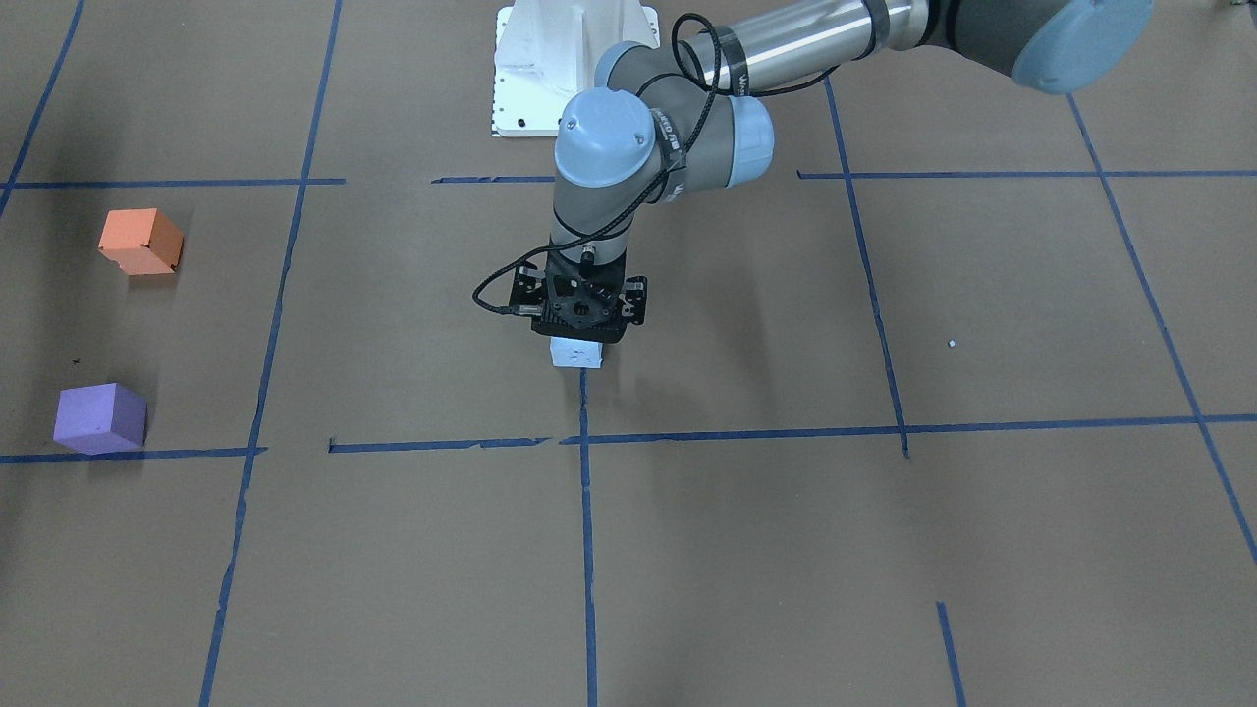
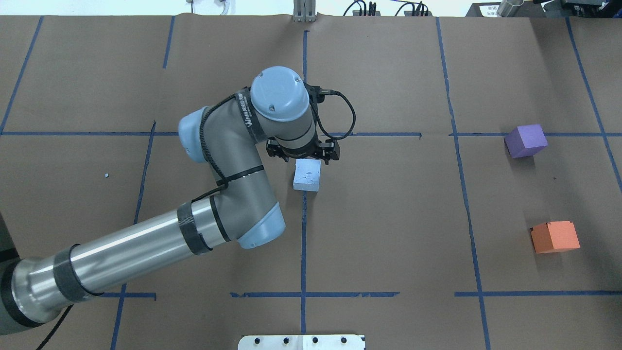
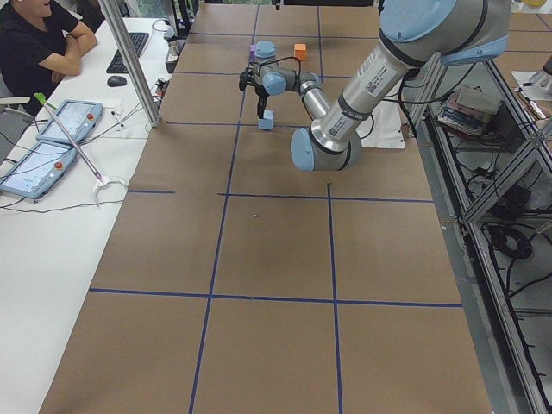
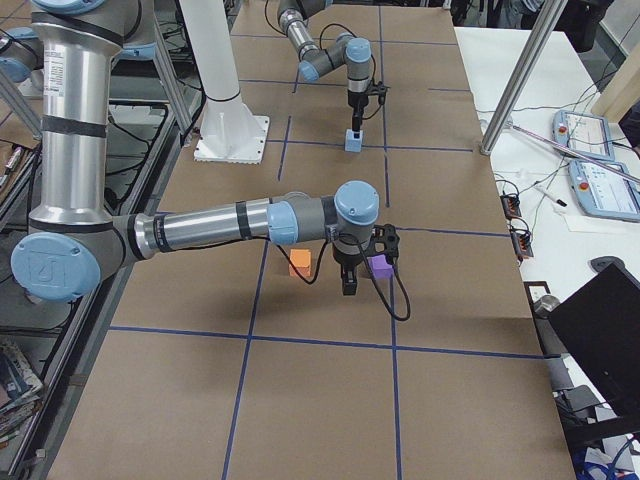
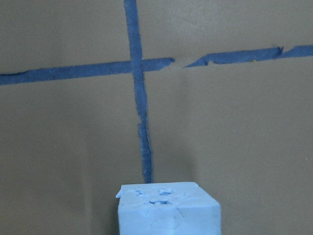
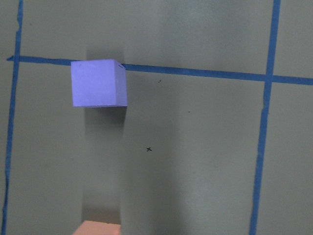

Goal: Place blue block between orange and purple blocks
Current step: 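Release the light blue cube at center and withdraw the left gripper, then lower the right gripper onto the light blue cube and grasp it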

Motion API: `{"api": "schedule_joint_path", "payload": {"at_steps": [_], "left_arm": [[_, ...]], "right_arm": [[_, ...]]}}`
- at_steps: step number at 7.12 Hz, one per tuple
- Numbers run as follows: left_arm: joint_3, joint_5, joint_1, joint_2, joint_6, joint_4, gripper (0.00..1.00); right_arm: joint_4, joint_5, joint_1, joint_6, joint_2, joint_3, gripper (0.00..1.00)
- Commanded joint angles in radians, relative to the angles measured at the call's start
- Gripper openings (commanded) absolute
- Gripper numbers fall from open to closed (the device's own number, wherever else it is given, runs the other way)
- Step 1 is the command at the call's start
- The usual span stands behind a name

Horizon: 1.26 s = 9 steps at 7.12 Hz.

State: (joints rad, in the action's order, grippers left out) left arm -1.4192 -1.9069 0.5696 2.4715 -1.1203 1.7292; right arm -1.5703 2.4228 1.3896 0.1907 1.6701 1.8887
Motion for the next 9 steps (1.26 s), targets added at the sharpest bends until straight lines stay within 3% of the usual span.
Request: {"api": "schedule_joint_path", "payload": {"at_steps": [1,2,3,5,7,9], "left_arm": [[-0.287,-0.006,0.070,-0.198,0.008,-0.087,1.00],[-0.419,-0.017,0.106,-0.329,0.014,-0.088,1.00],[-0.508,-0.106,0.172,-0.436,0.067,-0.089,1.00],[-0.628,-0.230,0.329,-0.651,0.277,-0.088,1.00],[-0.655,-0.228,0.354,-0.720,0.304,-0.083,1.00],[-0.656,-0.227,0.354,-0.735,0.304,-0.082,1.00]], "right_arm": [[0.231,-0.013,-0.184,0.340,-0.048,0.023,1.00],[0.309,-0.074,-0.275,0.536,-0.128,0.027,1.00],[0.309,-0.118,-0.384,0.691,-0.235,0.026,1.00],[0.297,-0.320,-0.637,0.916,-0.468,-0.049,1.00],[0.260,-0.439,-0.756,1.080,-0.732,-0.237,1.00],[0.256,-0.525,-0.825,1.102,-0.872,-0.383,1.00]]}}
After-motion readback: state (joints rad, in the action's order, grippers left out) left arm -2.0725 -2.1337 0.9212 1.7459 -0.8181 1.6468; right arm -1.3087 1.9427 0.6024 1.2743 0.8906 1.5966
